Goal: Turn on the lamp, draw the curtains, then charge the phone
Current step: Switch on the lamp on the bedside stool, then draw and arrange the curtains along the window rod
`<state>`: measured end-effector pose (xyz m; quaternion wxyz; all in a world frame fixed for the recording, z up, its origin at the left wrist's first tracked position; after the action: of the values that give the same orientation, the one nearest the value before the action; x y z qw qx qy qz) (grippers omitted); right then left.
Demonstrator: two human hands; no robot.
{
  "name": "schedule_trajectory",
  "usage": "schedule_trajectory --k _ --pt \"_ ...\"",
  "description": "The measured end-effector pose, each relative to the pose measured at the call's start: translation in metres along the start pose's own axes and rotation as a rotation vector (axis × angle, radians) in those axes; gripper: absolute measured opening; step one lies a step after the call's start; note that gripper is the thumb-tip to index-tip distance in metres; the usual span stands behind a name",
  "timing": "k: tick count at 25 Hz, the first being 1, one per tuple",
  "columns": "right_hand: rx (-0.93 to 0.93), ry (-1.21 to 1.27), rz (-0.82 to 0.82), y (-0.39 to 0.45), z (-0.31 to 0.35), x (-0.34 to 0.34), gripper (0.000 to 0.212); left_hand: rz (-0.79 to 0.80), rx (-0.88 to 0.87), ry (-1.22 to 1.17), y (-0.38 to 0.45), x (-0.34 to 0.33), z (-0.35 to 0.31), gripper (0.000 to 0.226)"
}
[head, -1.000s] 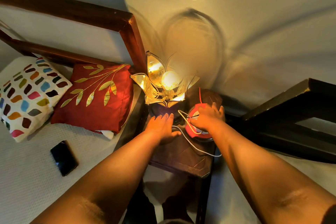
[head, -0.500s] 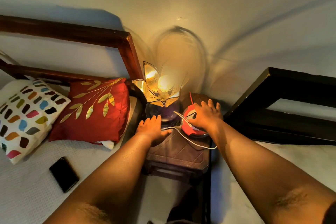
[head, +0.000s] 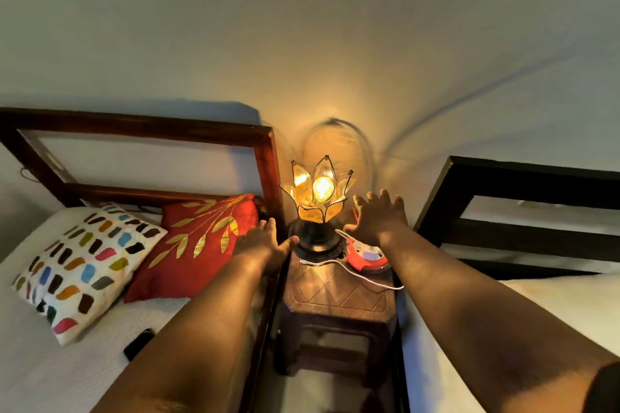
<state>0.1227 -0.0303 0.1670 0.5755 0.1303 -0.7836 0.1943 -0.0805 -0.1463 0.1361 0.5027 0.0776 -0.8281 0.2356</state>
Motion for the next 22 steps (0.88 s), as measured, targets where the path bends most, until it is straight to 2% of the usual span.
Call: schedule_trajectory --k 4,8,13,18,22 --pt "-0.055 -0.026 -0.137 -0.024 -0.028 0.053 0.081 -0.152 -0.210 0.015 -0.021 0.046 -0.045 0.082" --pt "-0.152 -0.036 -0.211 -0.029 -0.080 0.114 0.081 -0.260 -0.327 0.071 -0.025 0.111 -0.108 0.086" --pt "-0.295 0.075 -0.407 -0.020 -0.154 0.193 0.083 -0.470 -0.520 0.103 -0.025 0.188 -0.221 0.087" --pt "-0.368 0.125 -0.523 0.013 -0.208 0.206 0.083 -0.614 -0.700 0.273 0.004 0.189 -0.321 0.083" --pt "-0.407 0.141 -0.497 0.058 -0.269 0.178 0.086 -0.577 -0.697 0.322 0.055 0.166 -0.384 0.082"
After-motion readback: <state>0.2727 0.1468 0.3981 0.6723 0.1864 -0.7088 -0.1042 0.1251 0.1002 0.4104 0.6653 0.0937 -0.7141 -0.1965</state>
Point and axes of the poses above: each hand's wrist, its own y-axis towards the middle knuckle, its own x-axis out of the back of the hand, z = x × y, the point moved 1 cm from there along y, towards the middle knuckle, and after that the axes turned 12 degrees about -y, right-handed, at the moved point
